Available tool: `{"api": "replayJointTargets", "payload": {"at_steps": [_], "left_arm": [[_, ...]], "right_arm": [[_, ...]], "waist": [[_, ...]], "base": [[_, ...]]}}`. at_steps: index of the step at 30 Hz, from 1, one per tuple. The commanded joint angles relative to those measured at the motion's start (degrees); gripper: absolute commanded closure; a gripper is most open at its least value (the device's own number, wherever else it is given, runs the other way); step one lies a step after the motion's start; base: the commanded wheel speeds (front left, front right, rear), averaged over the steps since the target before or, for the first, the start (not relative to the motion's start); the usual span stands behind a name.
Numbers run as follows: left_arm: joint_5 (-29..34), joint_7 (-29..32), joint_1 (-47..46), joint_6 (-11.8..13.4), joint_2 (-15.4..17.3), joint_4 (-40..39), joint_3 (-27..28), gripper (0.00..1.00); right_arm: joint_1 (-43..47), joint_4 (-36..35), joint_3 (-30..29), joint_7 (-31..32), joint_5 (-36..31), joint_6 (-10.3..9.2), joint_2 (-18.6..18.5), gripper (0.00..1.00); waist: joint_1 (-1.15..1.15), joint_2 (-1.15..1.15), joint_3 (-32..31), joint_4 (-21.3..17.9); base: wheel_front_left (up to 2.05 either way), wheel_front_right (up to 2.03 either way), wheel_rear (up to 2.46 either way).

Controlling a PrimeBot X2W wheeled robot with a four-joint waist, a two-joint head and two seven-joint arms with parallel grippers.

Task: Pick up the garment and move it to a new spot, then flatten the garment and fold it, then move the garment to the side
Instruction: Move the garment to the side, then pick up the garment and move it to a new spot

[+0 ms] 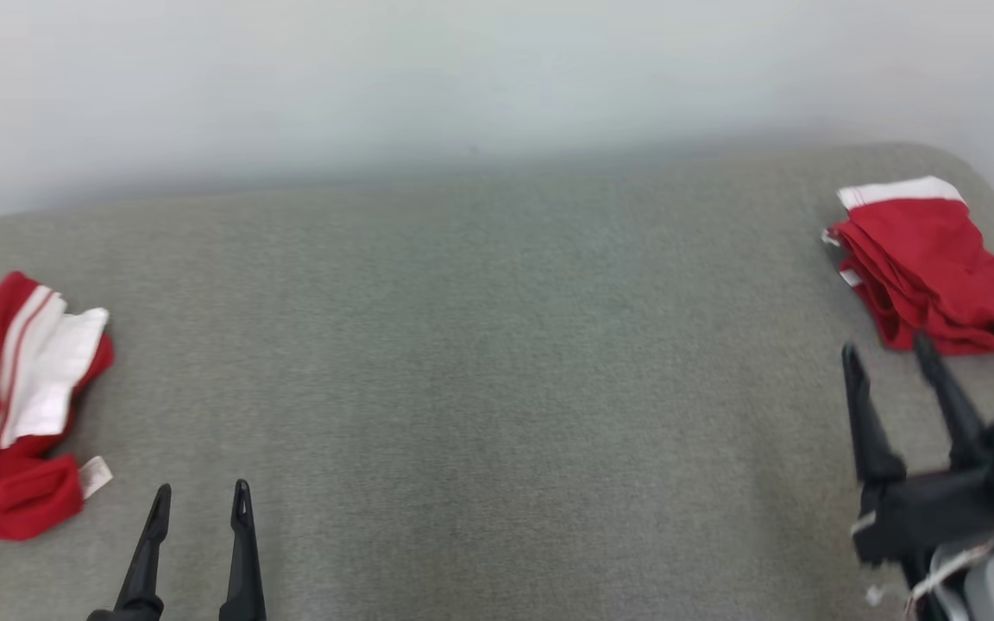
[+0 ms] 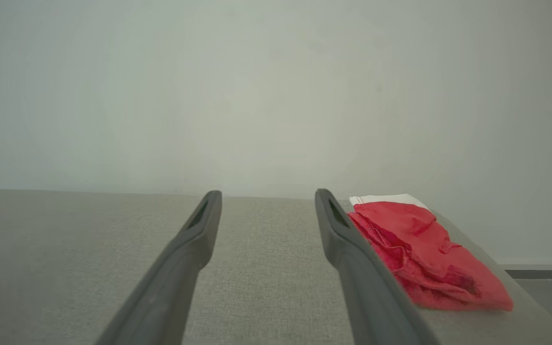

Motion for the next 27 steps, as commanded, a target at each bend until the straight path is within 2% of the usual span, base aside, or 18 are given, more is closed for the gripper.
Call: {"api": "replayJointTargets", "payload": {"at_steps": [1, 4, 12, 19, 27], "left_arm": [[0.3, -0.2, 1.0, 0.1, -0.2, 0.2, 0.2, 0.00], [0.2, -0.2, 1.2, -0.3, -0.3, 1.2, 0.4, 0.00], [-0.3, -0.2, 1.3, -0.4, -0.5, 2.4, 0.7, 0.00], [-0.5, -0.2, 1.1, -0.7, -0.6, 3.4, 0.8, 0.00], [-0.4, -0.2, 0.3, -1.2, -0.7, 4.4, 1.3, 0.00]], "right_arm": [[1.9, -0.7, -0.6, 0.0, -0.5, -0.16, 0.9, 0.00], [7.5, -2.5, -1.9, 0.0, -1.0, -0.16, 4.7, 0.00], [13.2, -3.3, -3.1, 0.2, -2.8, -0.16, 10.0, 0.00], [14.8, -3.3, -4.0, 0.2, -3.6, -0.16, 12.7, 0.00], [15.2, -2.9, -3.6, 0.1, -3.9, -0.16, 13.6, 0.00]], "waist": [[0.01, 0.01, -2.4, 2.4], [0.01, 0.01, -3.7, 3.3], [0.01, 0.01, -5.6, 4.5], [0.01, 0.01, -6.0, 5.0], [0.01, 0.01, -6.0, 5.1]], "base": [[0.00, 0.00, 0.00], [0.00, 0.00, 0.00], [0.00, 0.00, 0.00], [0.00, 0.00, 0.00], [0.00, 0.00, 0.00]]}}
